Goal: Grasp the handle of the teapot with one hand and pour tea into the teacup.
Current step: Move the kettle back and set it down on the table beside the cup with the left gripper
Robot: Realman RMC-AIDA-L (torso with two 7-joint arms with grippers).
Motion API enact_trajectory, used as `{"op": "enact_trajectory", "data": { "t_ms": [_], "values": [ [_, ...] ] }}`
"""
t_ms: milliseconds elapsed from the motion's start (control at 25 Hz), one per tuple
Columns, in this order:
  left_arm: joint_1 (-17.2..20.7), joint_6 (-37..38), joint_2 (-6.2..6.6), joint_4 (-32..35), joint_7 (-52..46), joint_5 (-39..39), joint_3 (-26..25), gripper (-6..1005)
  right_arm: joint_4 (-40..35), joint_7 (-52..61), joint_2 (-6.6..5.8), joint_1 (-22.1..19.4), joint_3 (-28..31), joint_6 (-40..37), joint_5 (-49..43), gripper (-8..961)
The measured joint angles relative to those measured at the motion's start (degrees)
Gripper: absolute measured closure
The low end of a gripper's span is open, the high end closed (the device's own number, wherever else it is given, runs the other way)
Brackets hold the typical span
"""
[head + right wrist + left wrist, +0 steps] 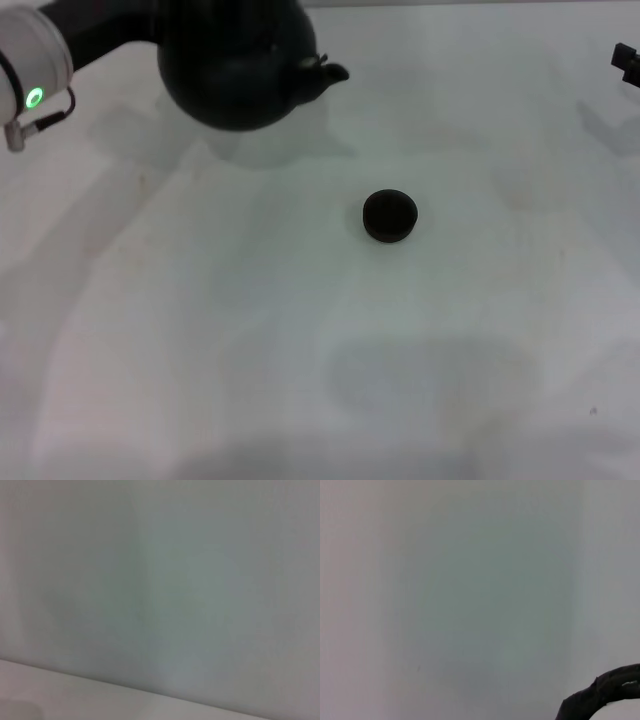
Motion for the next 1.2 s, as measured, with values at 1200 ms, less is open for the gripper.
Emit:
{"op": "enact_trajectory", "data": {
  "t_ms": [1200],
  "values": [
    [2.8, -0.3, -0.08, -7.0, 5.9, 0.2, 1.2, 874, 0.5, -0.2, 0.29, 0.6, 0.0, -0.4, -0.8, 201]
  ]
}}
